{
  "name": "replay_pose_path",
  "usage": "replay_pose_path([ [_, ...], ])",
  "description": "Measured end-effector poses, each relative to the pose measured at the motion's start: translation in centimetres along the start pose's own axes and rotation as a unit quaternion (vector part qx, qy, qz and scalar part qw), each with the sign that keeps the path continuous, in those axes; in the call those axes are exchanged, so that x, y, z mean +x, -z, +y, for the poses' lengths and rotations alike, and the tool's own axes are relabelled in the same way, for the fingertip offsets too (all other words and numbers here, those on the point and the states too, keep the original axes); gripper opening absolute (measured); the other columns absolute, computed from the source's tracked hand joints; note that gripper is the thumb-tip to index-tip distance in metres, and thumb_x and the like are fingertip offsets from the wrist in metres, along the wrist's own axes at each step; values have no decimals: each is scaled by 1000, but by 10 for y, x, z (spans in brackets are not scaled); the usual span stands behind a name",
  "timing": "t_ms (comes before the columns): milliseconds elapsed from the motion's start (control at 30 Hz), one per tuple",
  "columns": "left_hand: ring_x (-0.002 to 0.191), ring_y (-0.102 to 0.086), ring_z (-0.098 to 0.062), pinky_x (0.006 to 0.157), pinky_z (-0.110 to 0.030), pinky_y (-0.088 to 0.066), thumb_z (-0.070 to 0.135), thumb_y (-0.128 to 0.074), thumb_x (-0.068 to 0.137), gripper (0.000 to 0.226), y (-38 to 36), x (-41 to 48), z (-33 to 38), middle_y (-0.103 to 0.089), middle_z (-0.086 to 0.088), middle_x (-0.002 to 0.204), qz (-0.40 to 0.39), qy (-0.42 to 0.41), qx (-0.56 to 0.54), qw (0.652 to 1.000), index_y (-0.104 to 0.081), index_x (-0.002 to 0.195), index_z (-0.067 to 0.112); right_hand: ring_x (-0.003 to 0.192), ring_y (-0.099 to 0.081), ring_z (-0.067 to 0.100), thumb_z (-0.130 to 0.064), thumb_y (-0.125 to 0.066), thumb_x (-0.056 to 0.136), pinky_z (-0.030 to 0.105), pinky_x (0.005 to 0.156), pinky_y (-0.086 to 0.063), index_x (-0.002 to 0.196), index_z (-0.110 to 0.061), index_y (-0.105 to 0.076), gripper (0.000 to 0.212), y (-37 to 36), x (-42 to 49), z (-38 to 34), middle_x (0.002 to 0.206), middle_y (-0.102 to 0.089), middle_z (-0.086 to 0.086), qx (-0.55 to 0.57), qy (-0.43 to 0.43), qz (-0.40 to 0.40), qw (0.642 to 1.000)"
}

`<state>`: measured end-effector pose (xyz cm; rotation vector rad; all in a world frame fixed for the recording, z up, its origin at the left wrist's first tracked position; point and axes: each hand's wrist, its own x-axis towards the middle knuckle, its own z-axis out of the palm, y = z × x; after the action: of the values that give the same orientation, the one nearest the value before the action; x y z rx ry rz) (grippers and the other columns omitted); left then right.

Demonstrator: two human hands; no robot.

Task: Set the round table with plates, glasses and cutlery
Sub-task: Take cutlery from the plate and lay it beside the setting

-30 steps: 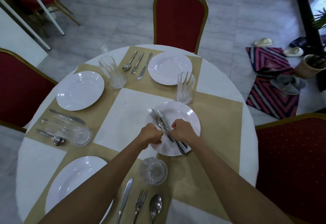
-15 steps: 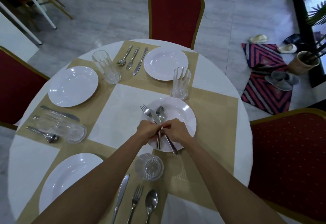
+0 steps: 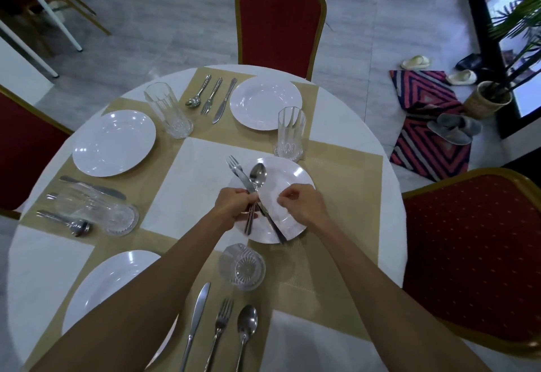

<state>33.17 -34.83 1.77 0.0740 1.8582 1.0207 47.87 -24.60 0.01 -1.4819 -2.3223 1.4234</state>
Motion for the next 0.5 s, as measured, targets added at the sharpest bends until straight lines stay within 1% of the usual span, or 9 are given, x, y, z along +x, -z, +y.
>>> replay_pose_path([
  [67, 67, -67, -24, 69, -39, -61, 4, -69, 89, 15, 5, 0, 1, -69, -18, 80, 14, -5, -23, 1000, -67, 98, -8, 88, -66, 11, -32, -72, 82, 26, 76, -48, 87, -22, -71, 11, 11, -5, 16, 92, -71, -11, -5, -36, 55, 998],
  [167, 71, -69, -26, 70, -40, -61, 4, -68, 89, 15, 11, -1, 0, -70, -22, 88, 36, -9, -53, 998, -67, 99, -7, 91, -62, 21, -34, -73, 80, 33, 77, -49, 98, -16, -58, 29, 15, -16, 40, 99, -65, 0, 5, -100, 114, 988],
  [233, 71, -69, -27, 70, -40, -61, 4, -66, 90, 14, 11, -2, -1, -70, -23, 88, 39, -6, -76, 996, -67, 98, -8, 94, -59, 25, -37, -72, 82, 35, 76, -47, 108, -11, -50, 43, 12, -22, 47, 105, -58, 3, 9, -131, 117, 984],
  [300, 70, -69, -28, 72, -41, -61, 3, -65, 91, 13, 9, -7, 0, -69, -22, 85, 35, 0, -98, 995, -67, 95, -9, 95, -57, 25, -36, -69, 86, 34, 76, -44, 116, -8, -46, 47, 4, -26, 48, 107, -55, 3, 33, -148, 101, 983],
  [367, 68, -68, -26, 69, -40, -62, 3, -63, 92, 12, 6, -13, 4, -68, -20, 82, 29, 1, -117, 993, -65, 94, -8, 93, -59, 25, -30, -65, 89, 33, 77, -46, 114, -9, -52, 35, -5, -27, 46, 103, -59, 2, 74, -160, 85, 981],
  [433, 67, -68, -25, 64, -37, -62, 3, -63, 93, 11, 4, -19, 9, -68, -19, 82, 21, -4, -125, 992, -65, 93, -8, 91, -67, 29, -21, -61, 86, 36, 82, -55, 97, -14, -63, 13, -10, -28, 47, 98, -70, 4, 126, -165, 74, 975],
  [467, 67, -68, -25, 63, -36, -62, 3, -63, 92, 11, 4, -22, 11, -68, -18, 81, 16, -8, -126, 992, -65, 93, -8, 88, -70, 32, -18, -59, 84, 40, 84, -58, 88, -16, -65, 8, -12, -28, 49, 93, -73, 7, 157, -173, 71, 970],
  [500, 68, -68, -24, 62, -36, -62, 3, -63, 92, 11, 4, -24, 14, -68, -18, 81, 10, -12, -126, 992, -65, 94, -8, 87, -71, 34, -17, -58, 81, 44, 85, -58, 83, -16, -66, 9, -12, -29, 52, 90, -74, 8, 186, -183, 69, 963],
])
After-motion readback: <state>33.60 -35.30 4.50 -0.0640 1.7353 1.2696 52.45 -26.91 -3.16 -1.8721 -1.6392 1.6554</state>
